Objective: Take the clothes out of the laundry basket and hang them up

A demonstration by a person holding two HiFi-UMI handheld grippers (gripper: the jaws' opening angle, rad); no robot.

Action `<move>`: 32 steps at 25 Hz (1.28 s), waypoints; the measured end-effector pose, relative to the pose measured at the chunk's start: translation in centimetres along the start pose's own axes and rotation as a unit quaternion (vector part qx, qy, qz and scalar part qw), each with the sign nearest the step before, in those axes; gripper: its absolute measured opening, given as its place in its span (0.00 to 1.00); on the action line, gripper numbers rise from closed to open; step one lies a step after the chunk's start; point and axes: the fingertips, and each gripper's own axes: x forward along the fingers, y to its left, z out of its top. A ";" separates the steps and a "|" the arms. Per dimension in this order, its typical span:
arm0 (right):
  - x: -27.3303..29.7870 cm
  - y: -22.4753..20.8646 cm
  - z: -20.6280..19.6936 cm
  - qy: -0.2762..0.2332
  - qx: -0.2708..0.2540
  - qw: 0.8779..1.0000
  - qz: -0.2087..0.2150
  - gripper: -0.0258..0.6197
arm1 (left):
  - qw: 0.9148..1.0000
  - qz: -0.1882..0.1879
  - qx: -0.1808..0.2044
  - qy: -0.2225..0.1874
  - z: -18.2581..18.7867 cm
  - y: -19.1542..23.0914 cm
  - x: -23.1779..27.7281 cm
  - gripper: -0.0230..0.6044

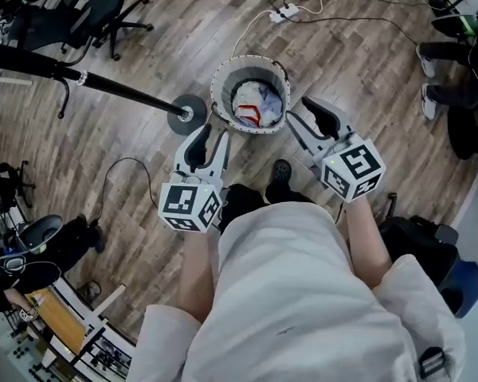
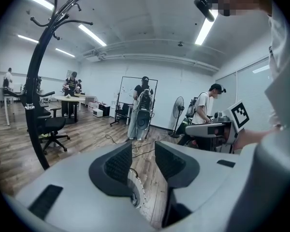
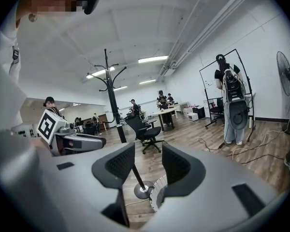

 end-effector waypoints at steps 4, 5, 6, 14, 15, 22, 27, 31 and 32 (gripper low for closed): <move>0.9 0.1 -0.7 0.014 0.006 1.000 0.009 0.29 | 1.000 0.016 -0.005 0.003 -0.2 0.8 -0.5 0.27; 1.0 0.3 -0.8 0.016 0.006 1.000 0.012 0.29 | 1.000 0.019 -0.005 0.004 -0.2 0.9 -0.6 0.27; 1.3 0.4 -0.8 0.017 0.005 1.000 0.015 0.29 | 1.000 0.022 -0.004 0.004 -0.2 1.1 -0.7 0.27; 4.3 -0.3 -0.6 0.025 0.019 0.999 -0.001 0.29 | 1.000 0.003 -0.009 0.020 0.1 3.7 1.6 0.27; 4.6 -0.6 -0.5 0.027 0.021 0.999 -0.007 0.29 | 1.000 -0.004 -0.008 0.022 0.4 4.0 2.2 0.27; 7.4 -2.5 -0.2 0.049 0.027 0.998 -0.038 0.29 | 0.998 -0.055 0.004 0.042 1.5 5.8 6.8 0.27; 8.8 -4.5 -0.5 0.064 0.044 0.994 -0.082 0.29 | 0.992 -0.105 0.006 0.075 0.9 6.6 10.1 0.27; 10.4 -5.2 -1.2 0.082 0.044 0.990 -0.110 0.29 | 0.985 -0.149 0.017 0.089 0.8 7.3 12.5 0.27; 10.9 -5.2 -1.4 0.088 0.045 0.988 -0.115 0.29 | 0.982 -0.161 0.020 0.094 0.8 7.5 13.0 0.27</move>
